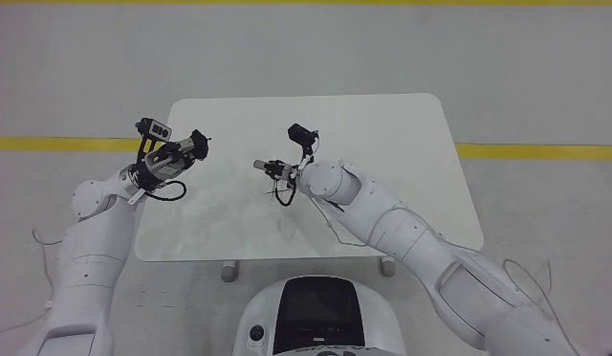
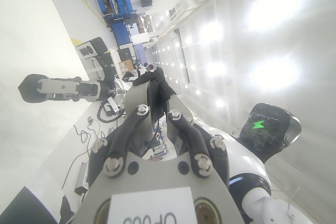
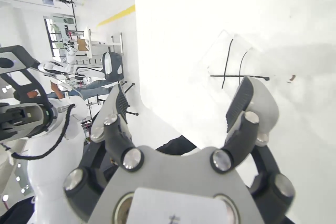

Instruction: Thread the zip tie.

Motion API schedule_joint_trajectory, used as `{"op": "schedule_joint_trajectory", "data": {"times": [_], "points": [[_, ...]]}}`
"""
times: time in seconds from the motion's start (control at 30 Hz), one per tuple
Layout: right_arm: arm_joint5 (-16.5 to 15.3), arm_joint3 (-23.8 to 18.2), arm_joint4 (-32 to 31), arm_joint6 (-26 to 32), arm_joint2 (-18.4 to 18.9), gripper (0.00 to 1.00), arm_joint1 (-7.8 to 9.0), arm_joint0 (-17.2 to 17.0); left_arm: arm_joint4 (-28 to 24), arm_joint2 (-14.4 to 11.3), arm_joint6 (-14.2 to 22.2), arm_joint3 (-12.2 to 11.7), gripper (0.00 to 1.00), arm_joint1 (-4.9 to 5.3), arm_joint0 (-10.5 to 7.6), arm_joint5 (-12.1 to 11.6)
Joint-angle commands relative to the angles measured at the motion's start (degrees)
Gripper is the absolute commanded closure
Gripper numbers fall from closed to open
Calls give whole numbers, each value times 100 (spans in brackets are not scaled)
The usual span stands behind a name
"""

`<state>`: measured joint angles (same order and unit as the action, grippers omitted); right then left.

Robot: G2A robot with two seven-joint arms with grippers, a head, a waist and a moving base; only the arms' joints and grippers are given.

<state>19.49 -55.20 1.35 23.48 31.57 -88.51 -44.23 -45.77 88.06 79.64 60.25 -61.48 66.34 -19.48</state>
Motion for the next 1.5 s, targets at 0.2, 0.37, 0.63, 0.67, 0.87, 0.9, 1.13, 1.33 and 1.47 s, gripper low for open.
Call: {"op": "schedule_joint_trajectory", "data": {"times": [0.2, 0.37, 0.63, 0.67, 0.87, 0.9, 1.13, 1.33, 1.47], "points": [[-1, 954, 51, 136, -365, 100, -493, 487, 0, 0, 0, 0, 100, 0, 0, 0], [-1, 1602, 40, 174, -573, 100, -817, 694, 0, 0, 0, 0, 100, 0, 0, 0], [-1, 2503, 111, -42, -697, 100, -1278, 914, 0, 0, 0, 0, 100, 0, 0, 0], [-1, 2503, 111, -42, -697, 100, -1278, 914, 0, 0, 0, 0, 100, 0, 0, 0], [-1, 2546, -136, -151, -767, 100, -1296, 857, 0, 0, 0, 0, 100, 0, 0, 0], [-1, 2585, -231, -125, -805, 100, -1318, 863, 0, 0, 0, 0, 100, 0, 0, 0], [-1, 3005, -575, 91, -935, 100, -1610, 988, 0, 0, 0, 0, 100, 0, 0, 0], [-1, 3688, -762, 387, -995, 100, -1937, 1113, 0, 0, 0, 0, 100, 0, 0, 0], [-1, 4098, -823, 458, -979, 100, -2138, 1196, 0, 0, 0, 0, 100, 0, 0, 0]]}}
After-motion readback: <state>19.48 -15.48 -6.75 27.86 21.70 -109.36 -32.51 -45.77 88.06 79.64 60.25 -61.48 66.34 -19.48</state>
